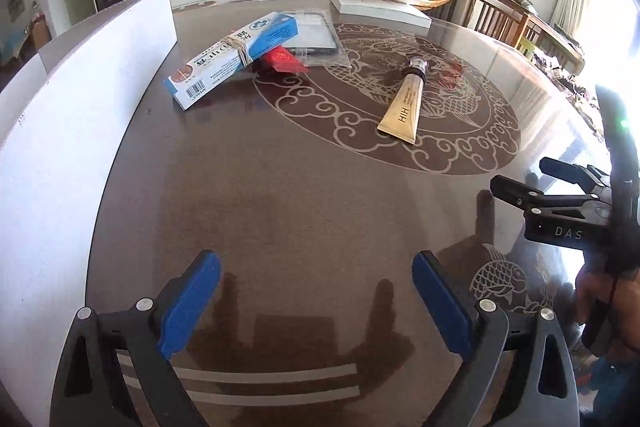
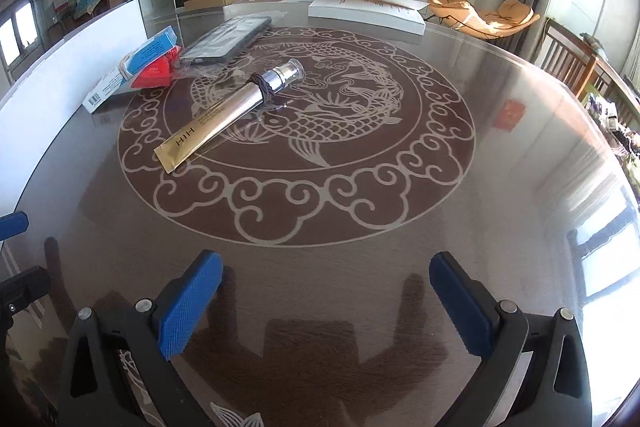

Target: Organize objects

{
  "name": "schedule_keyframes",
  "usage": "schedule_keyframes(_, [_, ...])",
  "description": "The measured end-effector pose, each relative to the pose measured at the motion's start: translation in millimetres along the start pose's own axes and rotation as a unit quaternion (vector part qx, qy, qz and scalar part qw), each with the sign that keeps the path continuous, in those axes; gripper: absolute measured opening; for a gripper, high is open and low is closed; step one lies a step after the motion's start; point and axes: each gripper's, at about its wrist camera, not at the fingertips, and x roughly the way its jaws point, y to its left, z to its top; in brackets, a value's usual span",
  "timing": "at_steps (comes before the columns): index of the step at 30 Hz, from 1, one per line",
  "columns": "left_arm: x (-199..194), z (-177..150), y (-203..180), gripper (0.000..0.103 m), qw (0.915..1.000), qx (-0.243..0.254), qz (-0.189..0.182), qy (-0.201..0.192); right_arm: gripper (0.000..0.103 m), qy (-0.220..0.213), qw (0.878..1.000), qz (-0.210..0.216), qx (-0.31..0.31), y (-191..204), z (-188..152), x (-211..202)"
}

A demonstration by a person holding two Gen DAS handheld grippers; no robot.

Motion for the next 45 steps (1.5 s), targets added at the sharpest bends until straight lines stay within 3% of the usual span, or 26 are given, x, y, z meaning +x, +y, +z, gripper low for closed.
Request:
schedule_keyframes(12, [34.1,23.2,19.1,0.098,0.9993,0.005,0.037,-0.002,0.103,0.009,1.000,0.006,0.023,-5.0,1.4,6.2])
schedule_keyframes(16, [37.1,25.9,26.0,0.103,0.9990,-0.008,0.043,-0.003,0.103,0.009,1.000,0.006,0.023,-5.0,1.5,6.4])
schedule_keyframes(36, [44.2,38.1,34.1,0.103,0.9989,-0.010,0.045,-0.005,0.103,0.011,1.000,0.007,0.023,-5.4,2.1,7.5])
schedule_keyframes(39, [44.1,37.8,33.6,0.103,0.9989,-0.010,0.045,-0.005,0.103,0.037,0.998,0.008,0.041,-5.7,9.8,10.5])
schedule_keyframes(42, [44.3,38.0,33.6,0.103,0.9989,-0.010,0.045,-0.005,0.103,0.028,0.991,0.072,0.105,-4.5,26.5,9.3])
schedule_keyframes(45, [44.3,38.0,33.6,0.103,0.9989,-0.010,0.045,-0.005,0.102,0.030,0.990,0.092,0.108,15.1,60.6,24.0])
